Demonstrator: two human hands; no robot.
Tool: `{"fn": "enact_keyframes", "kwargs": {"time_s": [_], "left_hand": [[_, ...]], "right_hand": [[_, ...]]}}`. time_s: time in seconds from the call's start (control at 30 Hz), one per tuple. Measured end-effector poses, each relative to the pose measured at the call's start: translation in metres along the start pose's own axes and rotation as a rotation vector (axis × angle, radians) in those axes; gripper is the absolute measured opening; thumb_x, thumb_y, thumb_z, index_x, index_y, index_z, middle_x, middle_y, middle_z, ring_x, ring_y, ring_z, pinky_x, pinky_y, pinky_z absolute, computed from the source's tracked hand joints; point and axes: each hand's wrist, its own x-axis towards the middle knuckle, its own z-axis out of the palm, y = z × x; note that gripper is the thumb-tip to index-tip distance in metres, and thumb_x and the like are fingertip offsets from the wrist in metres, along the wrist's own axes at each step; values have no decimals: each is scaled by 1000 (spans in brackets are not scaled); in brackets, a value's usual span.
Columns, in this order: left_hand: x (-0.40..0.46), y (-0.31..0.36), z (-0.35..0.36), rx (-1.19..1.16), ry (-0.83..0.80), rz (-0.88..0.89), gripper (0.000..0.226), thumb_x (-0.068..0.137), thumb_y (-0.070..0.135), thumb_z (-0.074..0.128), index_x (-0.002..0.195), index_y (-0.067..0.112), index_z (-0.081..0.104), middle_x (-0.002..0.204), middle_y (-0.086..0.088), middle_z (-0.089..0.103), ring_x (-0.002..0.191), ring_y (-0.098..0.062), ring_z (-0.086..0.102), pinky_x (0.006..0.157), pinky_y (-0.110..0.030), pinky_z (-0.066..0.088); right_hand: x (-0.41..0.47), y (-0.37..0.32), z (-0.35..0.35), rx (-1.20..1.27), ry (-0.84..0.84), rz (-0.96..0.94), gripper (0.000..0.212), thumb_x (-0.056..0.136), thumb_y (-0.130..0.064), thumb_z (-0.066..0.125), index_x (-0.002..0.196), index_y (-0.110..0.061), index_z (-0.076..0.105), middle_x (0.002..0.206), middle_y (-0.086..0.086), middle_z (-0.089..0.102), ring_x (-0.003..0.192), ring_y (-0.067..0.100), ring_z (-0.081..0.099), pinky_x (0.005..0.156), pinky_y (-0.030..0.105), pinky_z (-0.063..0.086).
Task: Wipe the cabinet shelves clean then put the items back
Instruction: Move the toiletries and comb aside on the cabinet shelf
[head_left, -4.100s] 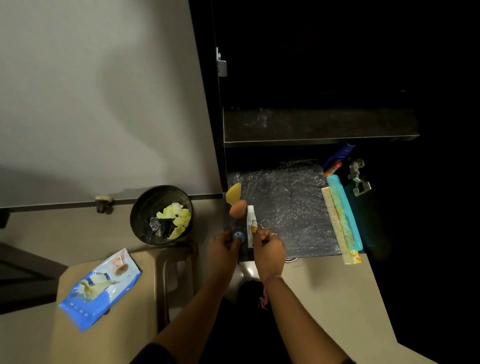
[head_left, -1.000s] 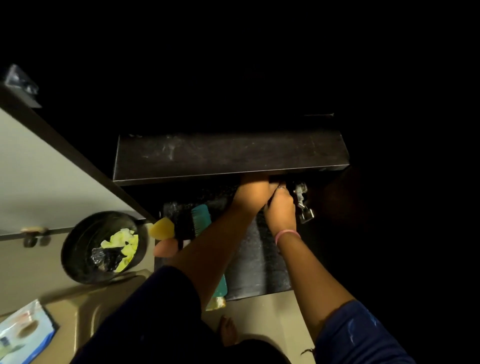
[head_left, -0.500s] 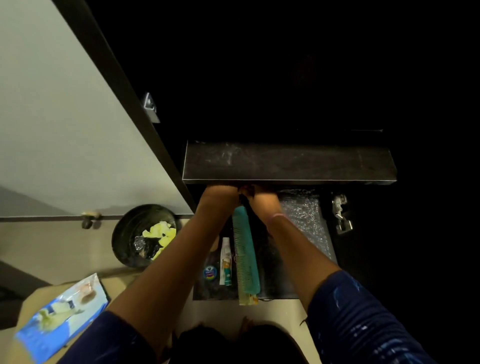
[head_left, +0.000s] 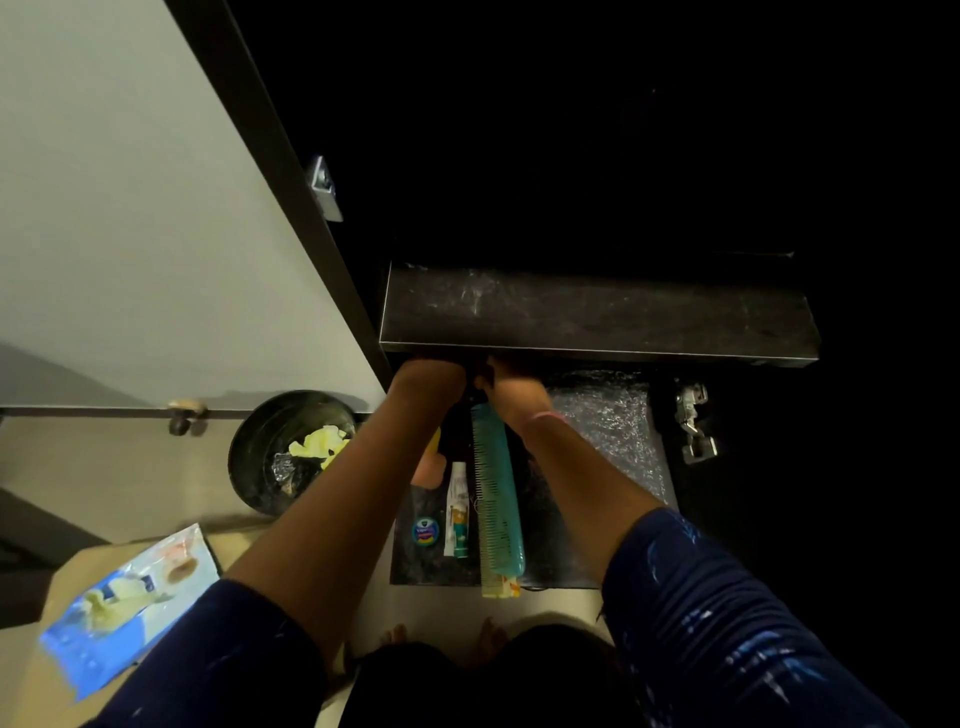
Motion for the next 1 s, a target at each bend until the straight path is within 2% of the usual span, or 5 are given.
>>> {"fn": "enact_keyframes", "kwargs": {"time_s": [0.23, 0.5, 0.63, 0.8, 1.0], "left_hand": [[3, 1, 0, -115, -56, -6, 29, 96, 19, 45, 121, 5, 50, 123, -16, 55, 114, -28, 53, 104, -41, 41], [-6, 3, -1, 131, 11, 59, 33, 96, 19, 47, 126, 7, 50, 130, -15, 52, 120, -30, 50, 104, -39, 41], [-10, 2, -2, 138, 26, 61, 27, 94, 18, 50, 116, 5, 57, 102, -10, 57, 105, -26, 57, 95, -35, 46], [-20, 1, -3, 70, 108, 94, 26, 96, 21, 46, 112, 4, 57, 104, -13, 58, 99, -26, 56, 87, -33, 44], [-45, -6, -3, -62, 273, 169, 21, 89, 16, 59, 106, 4, 58, 106, -13, 60, 99, -25, 60, 83, -30, 47]], "right_hand": [[0, -1, 1, 39, -21, 74, 27, 99, -26, 39, 120, -11, 48, 114, 17, 57, 96, 29, 58, 81, 37, 49], [-5, 2, -5, -52, 35, 28, 24, 98, -16, 40, 116, -6, 52, 111, 20, 58, 95, 35, 59, 84, 42, 51], [-13, 8, -8, -42, 74, 20, 20, 95, -11, 43, 108, -5, 56, 99, 18, 61, 76, 26, 53, 66, 33, 42], [-26, 11, -14, -15, 125, 2, 29, 91, -9, 52, 120, -6, 56, 111, 20, 63, 99, 37, 60, 84, 38, 49], [-52, 12, -23, 108, 280, -3, 33, 88, -7, 57, 121, -5, 58, 117, 18, 63, 110, 33, 59, 97, 35, 47]]}}
